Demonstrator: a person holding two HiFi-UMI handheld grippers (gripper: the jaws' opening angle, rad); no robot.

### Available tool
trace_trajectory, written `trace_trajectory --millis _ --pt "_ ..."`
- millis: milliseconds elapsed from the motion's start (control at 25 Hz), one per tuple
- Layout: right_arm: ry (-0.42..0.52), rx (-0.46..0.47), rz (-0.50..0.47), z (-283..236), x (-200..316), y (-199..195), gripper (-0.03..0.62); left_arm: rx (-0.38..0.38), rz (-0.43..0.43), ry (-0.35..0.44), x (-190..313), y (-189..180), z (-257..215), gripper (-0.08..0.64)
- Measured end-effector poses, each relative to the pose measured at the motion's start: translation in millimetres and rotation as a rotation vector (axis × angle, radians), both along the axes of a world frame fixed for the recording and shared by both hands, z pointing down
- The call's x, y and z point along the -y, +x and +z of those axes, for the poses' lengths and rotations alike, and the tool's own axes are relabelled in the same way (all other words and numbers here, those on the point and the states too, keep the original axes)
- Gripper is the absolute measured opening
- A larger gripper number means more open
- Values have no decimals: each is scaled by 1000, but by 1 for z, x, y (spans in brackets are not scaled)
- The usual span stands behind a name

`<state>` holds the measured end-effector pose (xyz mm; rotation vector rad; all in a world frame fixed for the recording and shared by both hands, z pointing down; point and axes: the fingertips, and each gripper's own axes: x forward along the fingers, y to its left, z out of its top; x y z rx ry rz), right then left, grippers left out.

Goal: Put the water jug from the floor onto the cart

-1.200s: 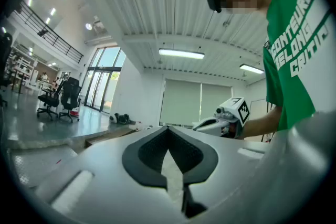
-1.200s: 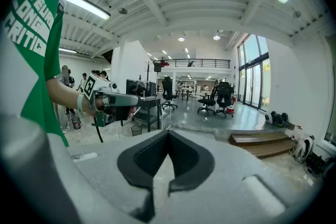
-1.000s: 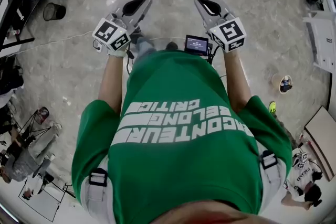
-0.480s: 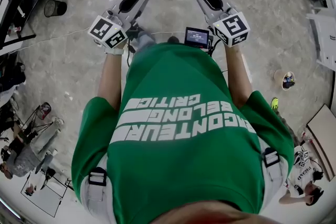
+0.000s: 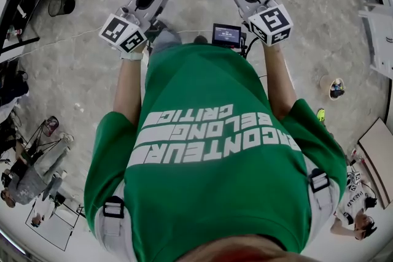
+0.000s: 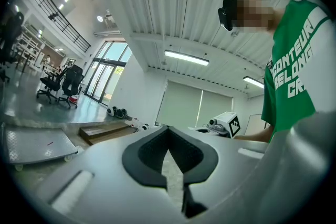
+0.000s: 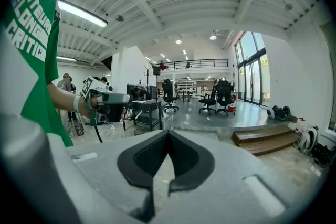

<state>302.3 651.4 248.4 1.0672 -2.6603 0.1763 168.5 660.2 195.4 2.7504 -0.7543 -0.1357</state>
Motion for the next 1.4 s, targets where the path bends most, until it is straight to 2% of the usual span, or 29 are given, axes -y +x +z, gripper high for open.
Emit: trace_trajectory --millis 440,920,1240,1400 --pt "-19 -11 -18 5 21 -20 -8 -16 -5 -18 14 -16 6 15" --pt "-48 -46 20 16 100 -46 -8 -46 10 -38 97 -53 23 15" --pt "-78 -91 9 21 179 -96 -8 -90 -12 -41 176 -113 22 15" --pt "-81 -118 -11 19 214 -128 -8 -86 -24 -47 208 -147 20 15"
